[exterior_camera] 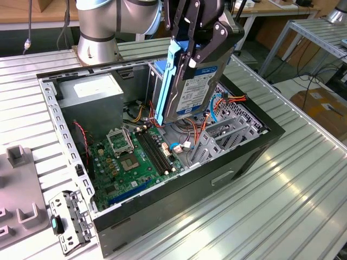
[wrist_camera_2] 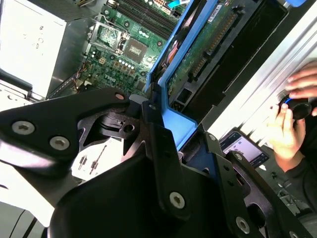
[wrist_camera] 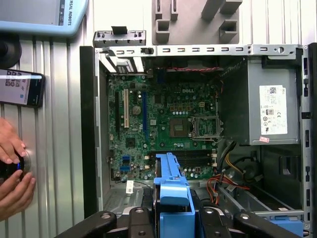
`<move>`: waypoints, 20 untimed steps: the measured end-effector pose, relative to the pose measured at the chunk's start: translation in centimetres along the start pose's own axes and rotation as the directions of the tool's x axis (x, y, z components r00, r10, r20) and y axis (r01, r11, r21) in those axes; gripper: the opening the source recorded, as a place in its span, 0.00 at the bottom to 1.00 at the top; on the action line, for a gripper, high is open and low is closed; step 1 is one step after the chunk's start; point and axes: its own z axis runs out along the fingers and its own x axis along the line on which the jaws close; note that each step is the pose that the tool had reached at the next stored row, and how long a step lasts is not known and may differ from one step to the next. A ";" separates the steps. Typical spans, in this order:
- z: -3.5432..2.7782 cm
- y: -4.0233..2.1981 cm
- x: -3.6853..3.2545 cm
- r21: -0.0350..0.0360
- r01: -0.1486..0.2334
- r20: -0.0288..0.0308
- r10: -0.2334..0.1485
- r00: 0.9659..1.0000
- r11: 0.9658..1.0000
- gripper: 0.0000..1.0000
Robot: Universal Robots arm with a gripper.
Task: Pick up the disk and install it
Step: 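Insert the disk into the insertion slot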
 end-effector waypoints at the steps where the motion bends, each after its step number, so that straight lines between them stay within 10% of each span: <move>1: 0.01 -0.20 0.00 0.000 0.000 0.000 0.000 1.000 1.000 0.37; 13: 0.16 -3.67 0.33 0.000 0.000 0.000 0.000 1.000 1.000 0.37; 20: 0.17 -3.82 0.38 0.000 0.000 0.000 0.000 1.000 1.000 0.37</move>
